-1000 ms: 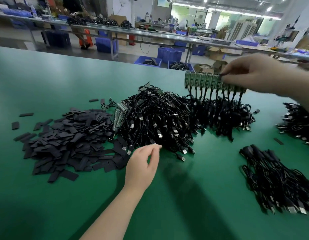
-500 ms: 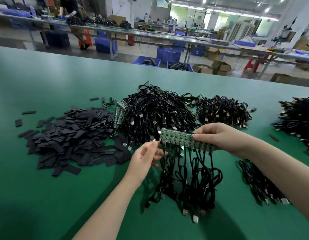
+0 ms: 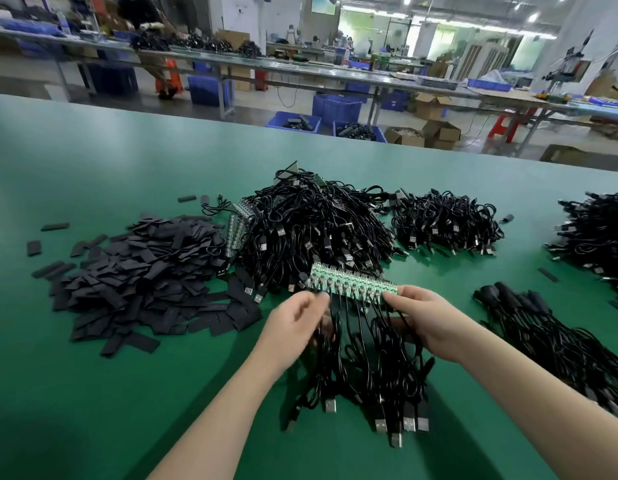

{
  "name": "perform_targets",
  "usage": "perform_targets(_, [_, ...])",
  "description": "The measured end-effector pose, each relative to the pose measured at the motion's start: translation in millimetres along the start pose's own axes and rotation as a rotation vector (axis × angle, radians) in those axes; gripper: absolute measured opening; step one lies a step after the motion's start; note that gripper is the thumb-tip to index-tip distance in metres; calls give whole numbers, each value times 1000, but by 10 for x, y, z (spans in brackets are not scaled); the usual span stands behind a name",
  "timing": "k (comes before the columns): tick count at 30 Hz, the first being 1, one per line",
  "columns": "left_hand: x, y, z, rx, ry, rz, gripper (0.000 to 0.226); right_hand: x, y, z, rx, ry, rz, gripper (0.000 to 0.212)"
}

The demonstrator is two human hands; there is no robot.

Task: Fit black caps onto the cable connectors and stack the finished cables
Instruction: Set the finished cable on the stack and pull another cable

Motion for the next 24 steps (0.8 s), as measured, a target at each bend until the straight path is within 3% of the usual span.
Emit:
perform_targets(3, [-377,-18,40,-33,275,-182,73,93,126,-18,38,-34,48,15])
perform_targets(6, [-586,9,63,-14,371,-357,62,160,97,16,-16,-16,165,20])
perform_targets(11, [-396,490,-27,329,241,-816,25,428,-92,70,-241,137,467,23])
perform_targets(14, [-87,533,-162,355,-36,-990,39,586,-217,149,-435,248,510,30])
perform_targets(17, [96,367,-266,254,-264,-834,39,580,-256,213,-493,253,475,50])
perform_targets(22, [118,341,-348,187,-235,-567,24,383,-255,290,-482,342,349,11])
perform_targets(24, [134,332,-371,154,-222,-544,16,274,-245,316,-467,393,292,9])
Point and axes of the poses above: each hand's wrist, its own z-axis away from the middle knuckle, its own x-axis out of the palm, y = z × x, the point moved 10 cm from there along -z, towards the middle knuckle, and after that the axes turned 15 degrees about x, right-handed, at the moved point
